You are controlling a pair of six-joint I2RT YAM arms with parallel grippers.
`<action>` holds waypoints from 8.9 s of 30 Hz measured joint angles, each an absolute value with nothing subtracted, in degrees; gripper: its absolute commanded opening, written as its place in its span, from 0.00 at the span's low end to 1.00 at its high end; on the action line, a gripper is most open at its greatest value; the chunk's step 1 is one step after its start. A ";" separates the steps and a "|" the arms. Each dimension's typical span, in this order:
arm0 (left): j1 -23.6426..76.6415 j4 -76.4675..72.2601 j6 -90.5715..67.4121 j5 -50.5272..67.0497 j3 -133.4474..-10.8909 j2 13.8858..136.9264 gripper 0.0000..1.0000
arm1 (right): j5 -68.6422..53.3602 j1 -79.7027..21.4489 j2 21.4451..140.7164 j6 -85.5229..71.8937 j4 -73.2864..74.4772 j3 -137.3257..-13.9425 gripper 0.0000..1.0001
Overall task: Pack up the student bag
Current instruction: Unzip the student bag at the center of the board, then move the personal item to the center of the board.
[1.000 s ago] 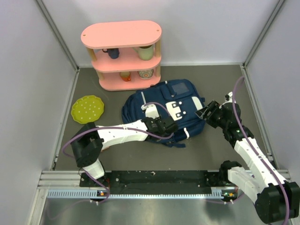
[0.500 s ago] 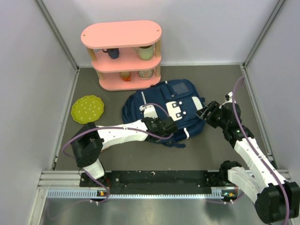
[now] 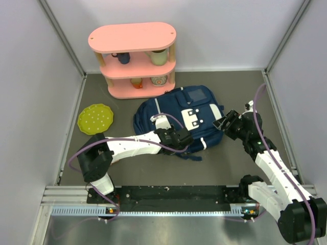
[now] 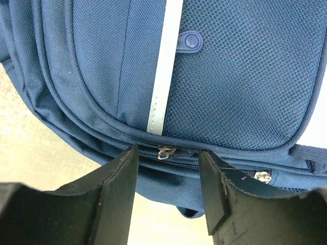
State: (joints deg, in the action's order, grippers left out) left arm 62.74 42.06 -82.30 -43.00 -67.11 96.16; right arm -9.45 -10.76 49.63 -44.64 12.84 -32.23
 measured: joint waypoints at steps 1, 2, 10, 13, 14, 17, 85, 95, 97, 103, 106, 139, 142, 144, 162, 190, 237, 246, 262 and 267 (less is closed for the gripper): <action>62.72 41.06 -82.56 -43.20 -66.72 96.16 0.47 | -9.52 -10.76 49.63 -44.64 12.88 -32.23 0.64; 62.72 40.16 -82.81 -43.38 -66.35 96.16 0.45 | -9.56 -10.76 49.63 -44.62 12.86 -32.23 0.64; 62.72 35.88 -83.92 -44.95 -64.88 96.16 0.17 | -9.74 -10.76 49.63 -44.64 12.86 -32.23 0.64; 62.72 35.44 -84.33 -46.04 -64.71 96.16 0.11 | -9.78 -10.76 49.63 -44.64 12.86 -32.23 0.65; 62.72 35.27 -84.44 -46.33 -64.71 96.16 0.09 | -9.80 -10.76 49.63 -44.64 12.86 -32.23 0.65; 62.67 34.87 -84.77 -47.03 -64.71 96.16 0.00 | -9.87 -10.76 49.63 -44.64 12.86 -32.23 0.65; 61.34 17.04 -31.59 -20.34 -46.44 71.59 0.00 | -4.43 -37.23 70.35 -58.26 -2.90 -34.96 0.00; 60.20 23.20 -30.48 -27.40 -46.33 71.40 0.00 | 0.12 -37.36 65.76 -50.59 3.73 -36.42 0.00; 60.07 23.14 -29.63 -27.86 -46.33 71.35 0.00 | 0.27 -37.26 64.99 -48.18 5.04 -36.99 0.00; 60.05 20.16 -24.62 -20.93 -45.25 68.60 0.00 | -2.96 -33.43 61.49 -37.98 11.16 -38.52 0.00; 60.05 17.67 -22.63 -14.85 -44.86 66.89 0.00 | -5.30 -30.39 59.55 -32.91 13.96 -38.85 0.00; 70.67 11.68 -25.78 -15.73 -51.94 83.85 0.00 | -0.36 -23.59 59.55 -14.92 17.74 -40.18 0.00; 70.11 13.39 -25.36 -18.39 -51.44 83.79 0.00 | -0.47 -23.44 60.66 -14.44 16.82 -40.18 0.00; 69.23 15.05 -25.15 -20.21 -51.07 83.68 0.00 | -0.47 -23.42 61.34 -14.02 16.43 -40.18 0.00; 62.72 22.68 -24.12 -21.89 -48.12 79.99 0.00 | -1.10 -21.76 51.31 -26.59 18.96 -41.19 0.72; 62.52 20.21 -25.32 -15.20 -48.10 77.58 0.00 | -4.99 -25.87 49.56 -52.71 15.53 -24.71 0.00; 41.82 12.82 -17.41 -6.92 -53.25 87.53 0.00 | -4.27 -20.45 57.32 -15.03 24.91 -39.44 0.00; 38.92 12.91 -22.22 -3.01 -55.11 89.91 0.00 | -5.02 -20.43 57.54 -13.61 23.81 -39.44 0.00; 35.83 15.59 -26.00 -10.20 -45.60 72.71 0.82 | 0.34 -16.08 63.24 -19.35 21.91 -45.10 0.76; 35.88 22.24 -30.37 -17.91 -39.07 56.80 0.99 | -2.17 -15.57 60.93 -23.53 19.84 -46.17 0.85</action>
State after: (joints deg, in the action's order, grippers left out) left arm 35.88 22.24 -30.37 -17.91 -39.07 56.80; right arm -2.17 -15.57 60.93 -23.53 19.84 -46.17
